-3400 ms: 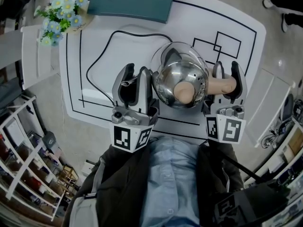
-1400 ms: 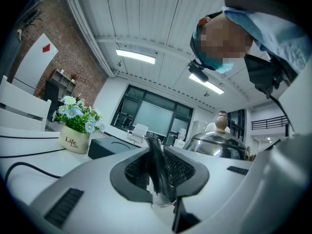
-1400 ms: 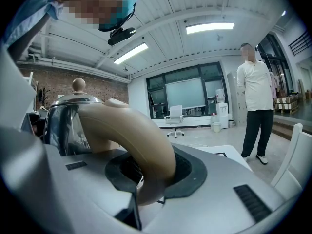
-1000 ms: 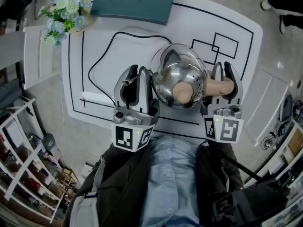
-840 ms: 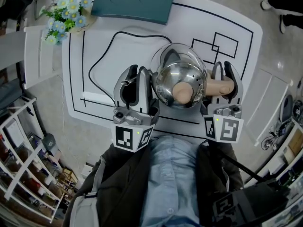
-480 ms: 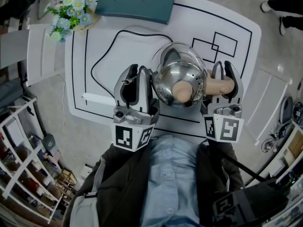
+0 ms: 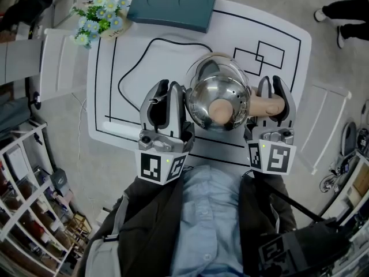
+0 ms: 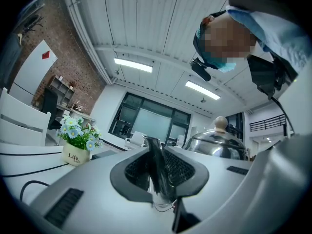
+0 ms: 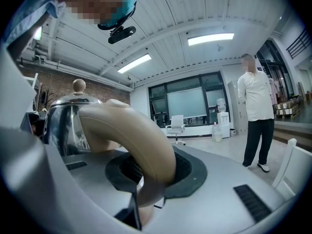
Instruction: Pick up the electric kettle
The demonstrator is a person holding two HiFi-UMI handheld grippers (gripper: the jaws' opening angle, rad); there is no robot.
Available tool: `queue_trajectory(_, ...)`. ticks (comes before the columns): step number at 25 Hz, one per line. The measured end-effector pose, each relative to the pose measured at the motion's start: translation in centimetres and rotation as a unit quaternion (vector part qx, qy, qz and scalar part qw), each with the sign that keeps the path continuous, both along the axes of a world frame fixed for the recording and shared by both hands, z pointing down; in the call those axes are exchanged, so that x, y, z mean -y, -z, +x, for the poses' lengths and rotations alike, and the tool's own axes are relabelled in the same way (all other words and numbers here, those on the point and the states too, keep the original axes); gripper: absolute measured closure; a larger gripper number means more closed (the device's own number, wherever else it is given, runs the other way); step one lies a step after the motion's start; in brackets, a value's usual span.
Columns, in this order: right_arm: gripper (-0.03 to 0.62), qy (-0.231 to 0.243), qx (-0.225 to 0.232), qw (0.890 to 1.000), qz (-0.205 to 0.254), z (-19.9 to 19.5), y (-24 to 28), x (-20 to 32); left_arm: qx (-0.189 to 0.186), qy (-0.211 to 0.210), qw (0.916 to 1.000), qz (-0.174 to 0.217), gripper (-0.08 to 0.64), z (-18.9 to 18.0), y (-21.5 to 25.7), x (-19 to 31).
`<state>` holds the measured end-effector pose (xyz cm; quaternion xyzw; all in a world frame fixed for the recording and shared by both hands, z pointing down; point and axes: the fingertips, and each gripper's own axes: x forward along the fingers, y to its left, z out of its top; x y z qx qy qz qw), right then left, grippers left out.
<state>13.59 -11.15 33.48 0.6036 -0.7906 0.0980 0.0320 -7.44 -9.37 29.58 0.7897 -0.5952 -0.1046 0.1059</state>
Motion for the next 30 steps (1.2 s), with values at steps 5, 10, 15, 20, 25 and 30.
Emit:
queue_trajectory(5, 0.505, 0.000, 0.001, 1.000, 0.013, -0.1, 0.8, -0.2, 0.001, -0.001, 0.9999, 0.011, 0.486, 0.0, 0.7, -0.2)
queue_trajectory(10, 0.505, -0.004, 0.004, 0.999, 0.031, 0.9, 0.5, -1.0, 0.006, -0.006, 0.9996, 0.026, 0.486, 0.9, 0.5, -1.2)
queue_trajectory(15, 0.505, -0.006, 0.002, 0.999, 0.045, 0.8, 2.1, -2.1, 0.006, -0.008, 0.9991, 0.041, 0.486, 0.8, 2.1, -2.3)
queue_trajectory(20, 0.505, -0.009, -0.002, 0.998, 0.059, 0.5, 3.9, -3.1, 0.003, -0.011, 0.9985, 0.054, 0.486, 0.5, 3.7, -3.2)
queue_trajectory(25, 0.505, -0.013, -0.006, 0.997, 0.073, 0.3, 5.5, -4.1, -0.001, -0.014, 0.9975, 0.069, 0.486, 0.3, 5.0, -4.2)
queue_trajectory(30, 0.505, -0.017, -0.008, 0.996, 0.082, 0.1, 6.7, -5.3, -0.003, -0.019, 0.9965, 0.082, 0.486, 0.0, 6.3, -5.1)
